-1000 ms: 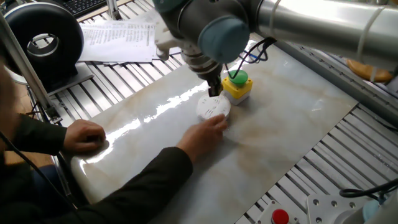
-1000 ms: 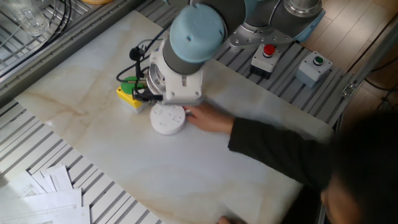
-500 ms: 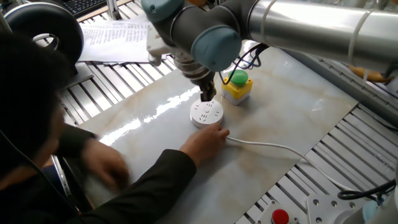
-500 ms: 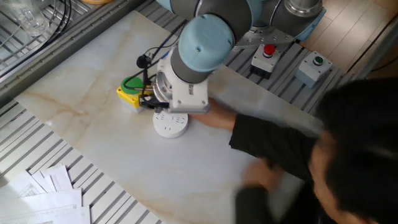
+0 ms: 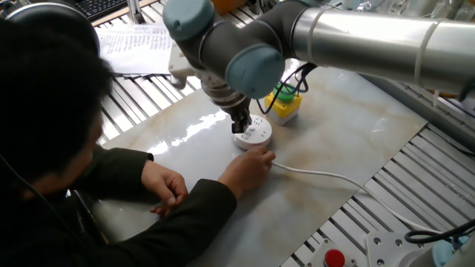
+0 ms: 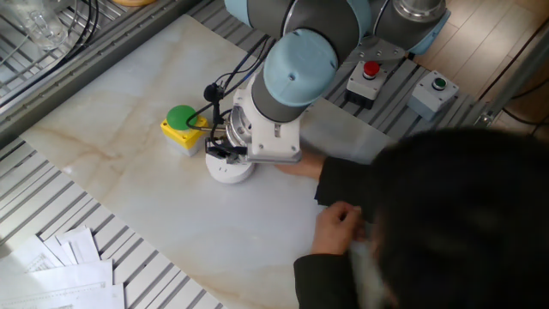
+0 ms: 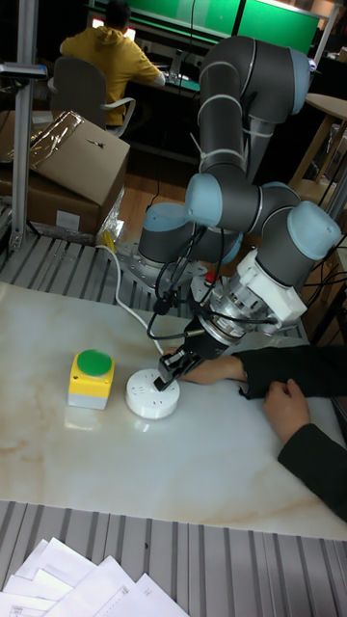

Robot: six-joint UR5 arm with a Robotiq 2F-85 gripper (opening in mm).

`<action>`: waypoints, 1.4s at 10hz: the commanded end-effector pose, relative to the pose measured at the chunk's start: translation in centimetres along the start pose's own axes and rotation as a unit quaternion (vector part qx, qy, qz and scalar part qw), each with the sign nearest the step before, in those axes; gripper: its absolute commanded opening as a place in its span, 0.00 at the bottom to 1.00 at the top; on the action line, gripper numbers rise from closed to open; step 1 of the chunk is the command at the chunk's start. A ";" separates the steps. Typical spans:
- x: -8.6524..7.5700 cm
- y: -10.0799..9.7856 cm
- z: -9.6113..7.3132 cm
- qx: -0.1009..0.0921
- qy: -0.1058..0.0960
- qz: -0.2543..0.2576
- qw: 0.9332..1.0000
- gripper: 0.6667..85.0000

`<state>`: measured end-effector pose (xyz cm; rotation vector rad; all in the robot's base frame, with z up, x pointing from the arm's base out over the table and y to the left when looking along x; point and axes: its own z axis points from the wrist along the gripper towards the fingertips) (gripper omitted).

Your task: Turn on the power strip by pressing the button

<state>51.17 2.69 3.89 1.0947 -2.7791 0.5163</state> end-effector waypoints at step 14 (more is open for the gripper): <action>1.6 -0.7 1.3 0.006 -0.006 -0.012 1.000 0.00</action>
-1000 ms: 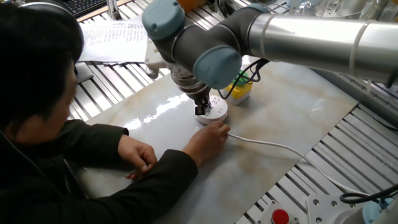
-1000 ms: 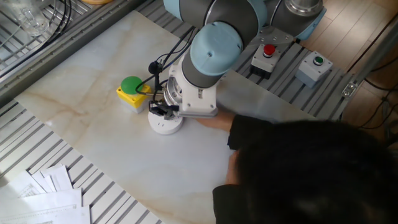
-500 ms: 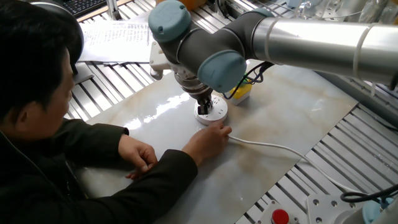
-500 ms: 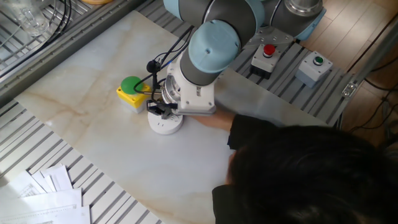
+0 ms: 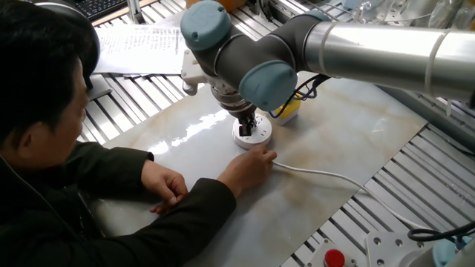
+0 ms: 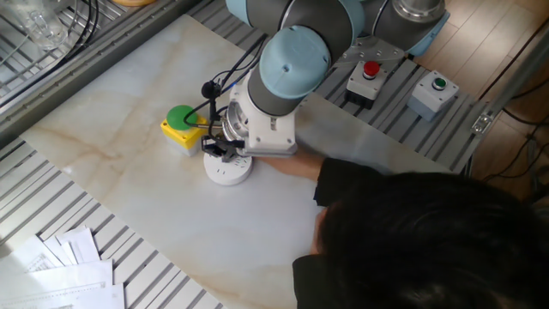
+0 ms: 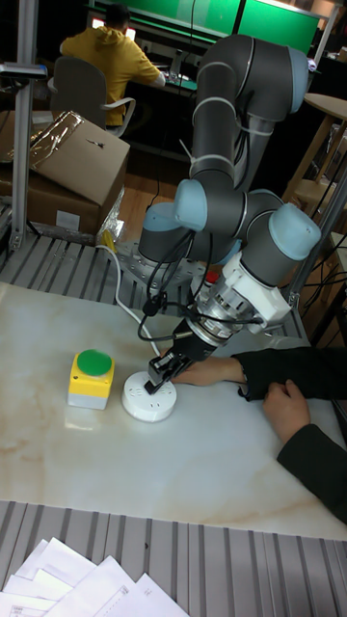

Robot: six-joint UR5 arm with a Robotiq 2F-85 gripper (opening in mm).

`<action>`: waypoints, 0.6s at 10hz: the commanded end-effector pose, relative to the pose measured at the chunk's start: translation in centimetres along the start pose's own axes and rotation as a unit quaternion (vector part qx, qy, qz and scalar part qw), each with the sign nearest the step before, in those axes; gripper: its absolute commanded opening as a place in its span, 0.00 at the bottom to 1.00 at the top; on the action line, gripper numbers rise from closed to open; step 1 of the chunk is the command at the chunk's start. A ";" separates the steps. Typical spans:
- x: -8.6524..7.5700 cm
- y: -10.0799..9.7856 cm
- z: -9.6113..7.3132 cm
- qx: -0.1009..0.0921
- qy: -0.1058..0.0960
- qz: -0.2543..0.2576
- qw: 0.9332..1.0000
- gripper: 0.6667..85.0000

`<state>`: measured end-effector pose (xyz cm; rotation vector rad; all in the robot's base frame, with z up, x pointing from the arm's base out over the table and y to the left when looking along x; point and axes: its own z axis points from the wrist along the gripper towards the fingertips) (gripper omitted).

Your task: Turn on the power strip by pressing the button

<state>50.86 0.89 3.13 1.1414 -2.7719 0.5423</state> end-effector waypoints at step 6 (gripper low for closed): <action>-0.4 1.8 1.4 -0.019 -0.010 0.014 1.000 0.00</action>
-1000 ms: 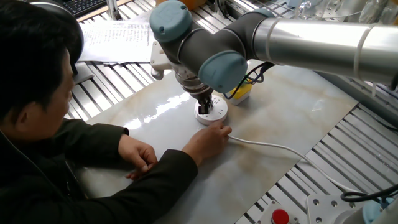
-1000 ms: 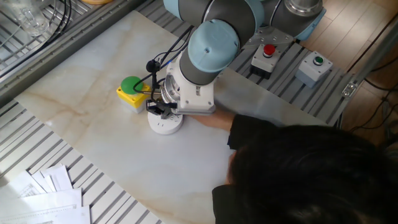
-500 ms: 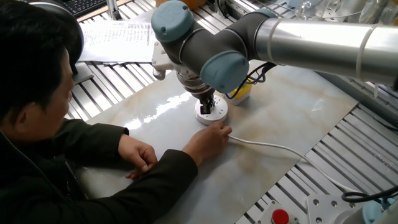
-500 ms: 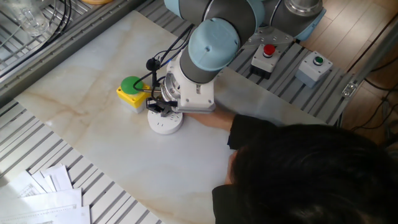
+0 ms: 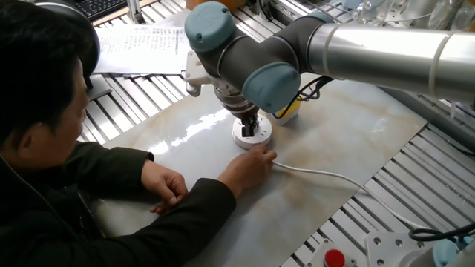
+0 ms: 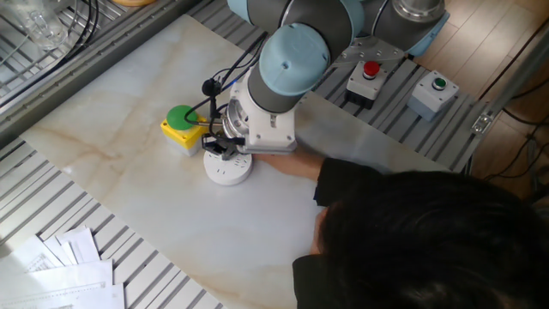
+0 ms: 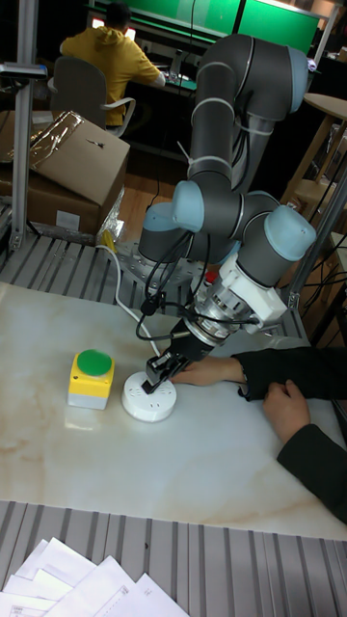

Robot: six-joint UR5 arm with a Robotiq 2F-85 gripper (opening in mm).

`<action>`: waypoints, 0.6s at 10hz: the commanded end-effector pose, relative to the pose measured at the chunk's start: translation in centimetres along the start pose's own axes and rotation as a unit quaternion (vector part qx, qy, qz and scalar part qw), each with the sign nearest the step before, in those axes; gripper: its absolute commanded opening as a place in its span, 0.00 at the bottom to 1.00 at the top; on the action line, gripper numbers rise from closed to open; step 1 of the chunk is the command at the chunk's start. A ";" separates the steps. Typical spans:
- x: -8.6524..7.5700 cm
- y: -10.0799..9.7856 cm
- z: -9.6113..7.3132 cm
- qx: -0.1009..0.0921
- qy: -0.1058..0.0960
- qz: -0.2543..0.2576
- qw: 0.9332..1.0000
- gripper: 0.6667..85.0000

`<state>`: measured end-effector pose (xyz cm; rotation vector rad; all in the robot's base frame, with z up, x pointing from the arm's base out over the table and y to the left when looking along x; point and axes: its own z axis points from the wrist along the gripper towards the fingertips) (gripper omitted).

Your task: Turn on the power strip by pressing the button

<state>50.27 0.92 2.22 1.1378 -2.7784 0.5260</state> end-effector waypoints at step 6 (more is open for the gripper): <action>1.2 -1.8 -9.3 -0.025 0.037 -0.001 0.999 0.00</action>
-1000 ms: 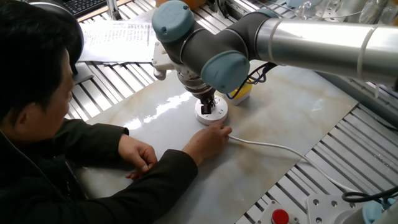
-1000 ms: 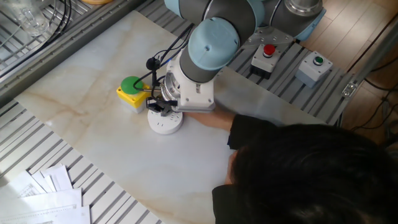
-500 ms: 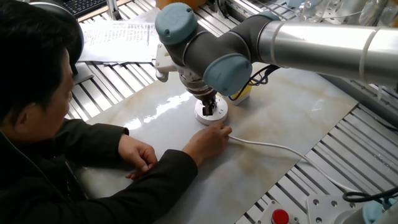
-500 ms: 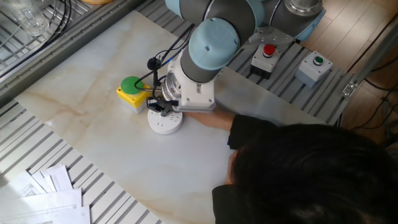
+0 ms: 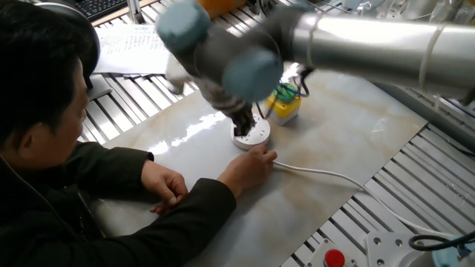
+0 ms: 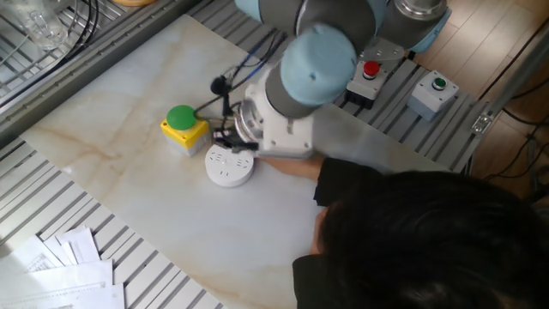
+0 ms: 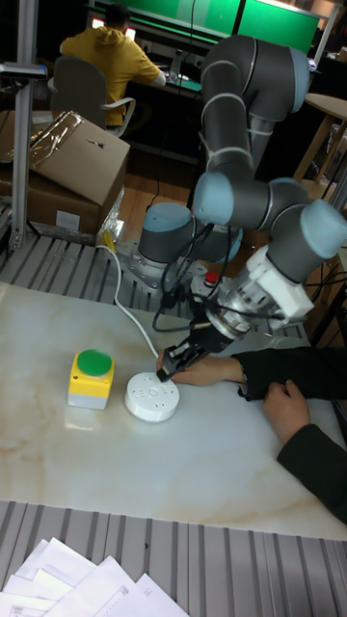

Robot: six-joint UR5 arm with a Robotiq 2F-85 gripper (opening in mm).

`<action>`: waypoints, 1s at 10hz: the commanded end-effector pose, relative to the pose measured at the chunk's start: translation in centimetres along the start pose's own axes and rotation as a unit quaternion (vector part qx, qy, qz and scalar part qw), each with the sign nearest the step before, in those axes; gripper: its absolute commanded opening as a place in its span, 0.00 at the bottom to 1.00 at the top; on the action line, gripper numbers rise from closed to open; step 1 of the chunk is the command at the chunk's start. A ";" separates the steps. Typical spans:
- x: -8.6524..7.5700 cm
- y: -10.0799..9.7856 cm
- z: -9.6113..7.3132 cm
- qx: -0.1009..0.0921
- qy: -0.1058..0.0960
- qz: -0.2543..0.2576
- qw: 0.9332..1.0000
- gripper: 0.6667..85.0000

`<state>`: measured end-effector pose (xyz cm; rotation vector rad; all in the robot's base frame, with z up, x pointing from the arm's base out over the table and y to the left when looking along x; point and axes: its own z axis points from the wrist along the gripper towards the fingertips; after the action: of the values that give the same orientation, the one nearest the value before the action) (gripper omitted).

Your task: Turn on the power strip by pressing the button

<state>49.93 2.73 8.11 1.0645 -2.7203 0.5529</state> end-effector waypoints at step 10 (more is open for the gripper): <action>-0.2 -5.8 -1.7 -0.098 -0.143 0.142 0.975 0.00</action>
<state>53.15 -0.26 11.09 0.8096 -3.0674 0.1932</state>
